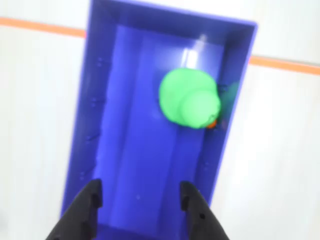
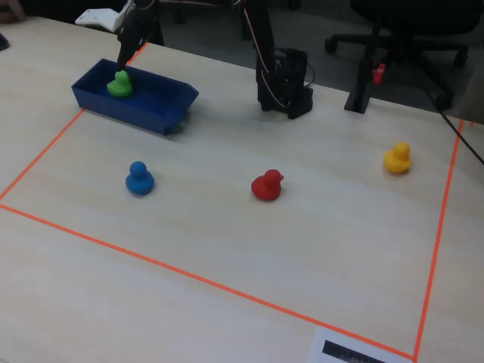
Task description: Grasp green duck and put it into box.
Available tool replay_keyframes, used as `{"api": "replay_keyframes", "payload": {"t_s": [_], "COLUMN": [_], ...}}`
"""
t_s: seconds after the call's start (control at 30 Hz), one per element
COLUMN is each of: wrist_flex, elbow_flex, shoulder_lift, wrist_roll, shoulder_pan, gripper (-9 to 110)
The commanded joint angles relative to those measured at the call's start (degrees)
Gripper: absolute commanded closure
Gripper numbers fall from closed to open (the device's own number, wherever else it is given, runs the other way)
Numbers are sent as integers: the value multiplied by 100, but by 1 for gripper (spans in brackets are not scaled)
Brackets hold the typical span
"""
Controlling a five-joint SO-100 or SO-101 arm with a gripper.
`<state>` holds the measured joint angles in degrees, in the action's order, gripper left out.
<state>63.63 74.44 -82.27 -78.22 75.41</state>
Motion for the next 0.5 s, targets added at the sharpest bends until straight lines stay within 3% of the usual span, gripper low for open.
{"api": "replay_keyframes", "payload": {"t_s": [0.0,0.07,0.23,0.47], "wrist_flex": [-378,-712,-958,-448], "elbow_flex": [536,1099,2268,4122], "shoulder_lift": [-1107,-1679,-3217,-5449], "wrist_roll": [53,123,580,686], "shoulder_pan": [-439,-835,-2276,-5537], "gripper": [90,101,101,101]}}
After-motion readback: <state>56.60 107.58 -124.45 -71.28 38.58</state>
